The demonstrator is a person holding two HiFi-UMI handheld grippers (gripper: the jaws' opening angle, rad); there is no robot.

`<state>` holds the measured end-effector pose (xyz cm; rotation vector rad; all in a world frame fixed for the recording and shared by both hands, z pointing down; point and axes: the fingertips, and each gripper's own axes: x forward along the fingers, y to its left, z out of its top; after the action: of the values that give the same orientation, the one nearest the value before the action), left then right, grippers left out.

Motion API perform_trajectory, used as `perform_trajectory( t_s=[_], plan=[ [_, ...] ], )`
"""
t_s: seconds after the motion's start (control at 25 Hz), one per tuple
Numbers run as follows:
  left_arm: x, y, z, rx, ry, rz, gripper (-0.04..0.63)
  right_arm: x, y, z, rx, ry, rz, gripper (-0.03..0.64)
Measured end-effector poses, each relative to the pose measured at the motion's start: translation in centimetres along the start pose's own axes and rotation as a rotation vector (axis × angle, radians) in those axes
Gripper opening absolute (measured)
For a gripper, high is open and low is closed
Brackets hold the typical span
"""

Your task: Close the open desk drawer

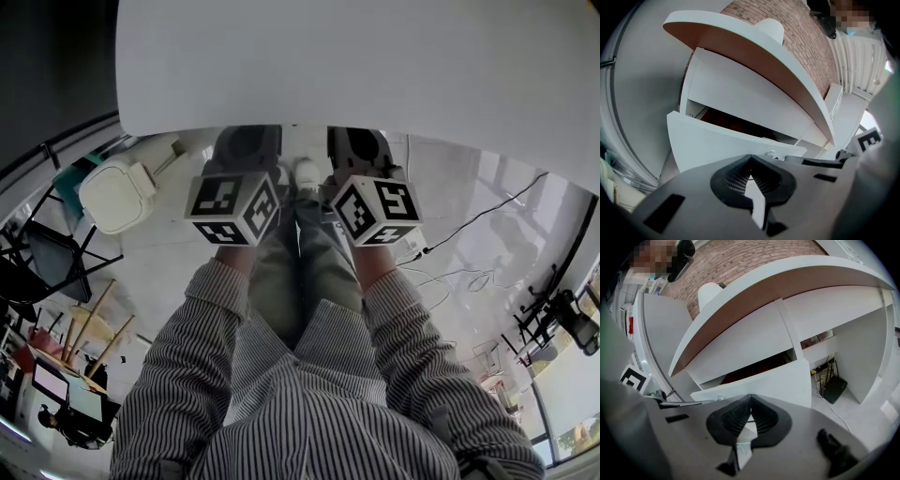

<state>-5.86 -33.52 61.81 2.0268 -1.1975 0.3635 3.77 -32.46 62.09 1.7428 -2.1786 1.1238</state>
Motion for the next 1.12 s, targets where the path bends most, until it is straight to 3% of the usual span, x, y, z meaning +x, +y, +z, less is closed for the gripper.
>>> perform_trajectory(
  t_s=[0.64,1.12],
  plan=[
    [1.3,-0.1,1.2,0.017,-0.032,-0.03,0.012,1.1,-0.5,1.4,0.02,-0.05,-0.013,0.017],
    [-0.2,-1.9,0.0,-0.003,-0.033,-0.06,0.012,-0.9,0.4,0.8,0.035,-0.044,0.042,0.017]
  ],
)
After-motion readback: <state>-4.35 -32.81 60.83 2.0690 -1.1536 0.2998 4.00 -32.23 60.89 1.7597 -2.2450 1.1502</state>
